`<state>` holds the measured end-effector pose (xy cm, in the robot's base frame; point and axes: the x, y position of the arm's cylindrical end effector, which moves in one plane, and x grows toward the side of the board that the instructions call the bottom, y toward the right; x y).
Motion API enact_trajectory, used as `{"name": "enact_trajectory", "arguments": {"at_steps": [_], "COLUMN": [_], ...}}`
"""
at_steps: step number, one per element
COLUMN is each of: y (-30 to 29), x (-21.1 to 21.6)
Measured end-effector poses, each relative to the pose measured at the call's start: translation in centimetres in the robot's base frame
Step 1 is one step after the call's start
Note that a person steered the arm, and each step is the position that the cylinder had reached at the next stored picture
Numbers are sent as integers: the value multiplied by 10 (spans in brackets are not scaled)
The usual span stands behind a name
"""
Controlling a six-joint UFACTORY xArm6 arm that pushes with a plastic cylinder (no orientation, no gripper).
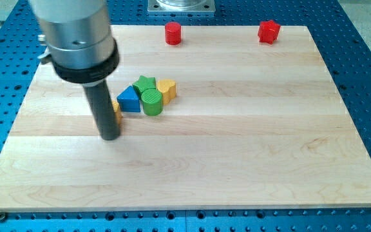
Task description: Push the hexagon into the green star
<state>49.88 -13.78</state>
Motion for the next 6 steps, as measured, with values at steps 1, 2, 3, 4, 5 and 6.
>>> {"name": "enact_trajectory", "arguments": {"at_steps": [1,2,3,4,5,6], "y": [0,-15,-61,-36,-6,-8], "x": [-22,-54,-58,-71,-80,-95]}}
